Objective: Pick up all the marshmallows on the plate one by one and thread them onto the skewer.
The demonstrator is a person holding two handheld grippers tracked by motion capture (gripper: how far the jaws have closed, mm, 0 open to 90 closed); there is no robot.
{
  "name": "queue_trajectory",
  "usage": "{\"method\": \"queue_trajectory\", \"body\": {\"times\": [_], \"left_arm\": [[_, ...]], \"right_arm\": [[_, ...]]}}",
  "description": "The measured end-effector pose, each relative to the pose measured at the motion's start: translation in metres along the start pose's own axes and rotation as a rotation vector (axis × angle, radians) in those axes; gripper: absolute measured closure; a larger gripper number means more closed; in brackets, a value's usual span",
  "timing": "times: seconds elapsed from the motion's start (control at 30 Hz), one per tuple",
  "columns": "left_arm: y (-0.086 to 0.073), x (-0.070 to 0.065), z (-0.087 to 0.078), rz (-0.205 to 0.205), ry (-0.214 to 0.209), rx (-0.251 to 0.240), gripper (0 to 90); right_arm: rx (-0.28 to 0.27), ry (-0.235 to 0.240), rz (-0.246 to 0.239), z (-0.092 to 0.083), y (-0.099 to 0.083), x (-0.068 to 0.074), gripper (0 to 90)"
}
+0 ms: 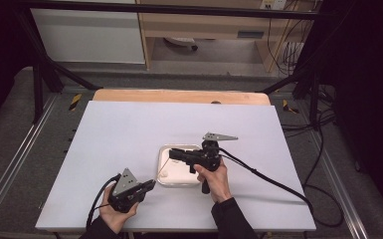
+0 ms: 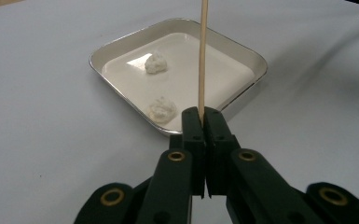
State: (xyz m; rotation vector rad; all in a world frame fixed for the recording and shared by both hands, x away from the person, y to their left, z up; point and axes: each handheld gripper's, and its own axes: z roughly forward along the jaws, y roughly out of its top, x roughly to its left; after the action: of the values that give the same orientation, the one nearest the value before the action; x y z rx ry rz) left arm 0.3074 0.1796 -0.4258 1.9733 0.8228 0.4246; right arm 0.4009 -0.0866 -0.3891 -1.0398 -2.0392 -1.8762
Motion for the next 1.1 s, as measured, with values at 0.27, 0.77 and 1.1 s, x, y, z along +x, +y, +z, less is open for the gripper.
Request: {"method": "queue_trajectory", "body": {"times": [0.27, 0.77, 1.1], "left_arm": [[-0.001, 0.0, 0.001, -0.001, -0.002, 0.01, 88.7], [0.0, -0.002, 0.002, 0.0, -0.006, 0.021, 88.8], [0.01, -0.003, -0.001, -0.013, -0.008, -0.039, 88.9]], "right_arm": [[0.006, -0.01, -0.006, 0.003, -0.005, 0.0, 81.3], [0.004, 0.001, -0.003, 0.005, -0.01, 0.002, 81.6], [0.082, 0.007, -0.01, 0.012, -0.017, 0.003, 81.3]]}}
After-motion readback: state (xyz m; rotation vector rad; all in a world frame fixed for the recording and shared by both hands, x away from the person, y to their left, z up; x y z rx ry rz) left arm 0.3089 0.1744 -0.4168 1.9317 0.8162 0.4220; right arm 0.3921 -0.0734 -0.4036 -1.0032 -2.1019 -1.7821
